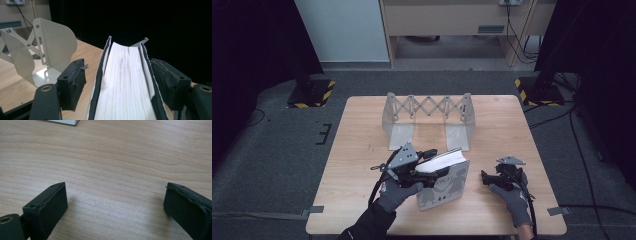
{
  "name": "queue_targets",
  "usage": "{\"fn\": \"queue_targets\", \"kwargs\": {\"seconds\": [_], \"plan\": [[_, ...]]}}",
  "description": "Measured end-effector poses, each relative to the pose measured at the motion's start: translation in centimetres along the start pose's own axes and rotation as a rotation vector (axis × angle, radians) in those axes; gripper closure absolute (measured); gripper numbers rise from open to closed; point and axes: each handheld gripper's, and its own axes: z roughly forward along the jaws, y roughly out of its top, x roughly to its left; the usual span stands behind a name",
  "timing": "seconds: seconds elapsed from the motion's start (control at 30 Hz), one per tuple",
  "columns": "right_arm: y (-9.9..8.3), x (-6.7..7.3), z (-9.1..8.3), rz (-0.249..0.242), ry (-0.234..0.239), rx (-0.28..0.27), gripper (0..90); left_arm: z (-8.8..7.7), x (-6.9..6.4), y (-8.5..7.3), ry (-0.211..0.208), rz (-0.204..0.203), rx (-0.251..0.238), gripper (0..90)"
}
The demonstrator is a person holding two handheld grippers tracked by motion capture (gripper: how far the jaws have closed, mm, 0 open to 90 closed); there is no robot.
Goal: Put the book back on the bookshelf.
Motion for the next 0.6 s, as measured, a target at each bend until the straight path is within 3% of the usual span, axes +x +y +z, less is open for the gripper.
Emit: {"fn": "queue_targets", "kwargs": {"seconds": [0.23,0.3,0.6], "plan": [[0.01,0.04,0.02,-0.002,0.0,-0.001,5.6,0.13,0.33,0.13,0.008,0.009,-0.001,28.8],[0.02,0.07,0.03,-0.002,0.0,-0.001,5.6,0.12,0.44,0.12,-0.007,-0.004,0.004,30.4],[0.03,0.12,0.05,-0.001,0.001,-0.001,5.6,0.15,0.28,0.23,-0.016,0.031,0.053,37.7]]}}
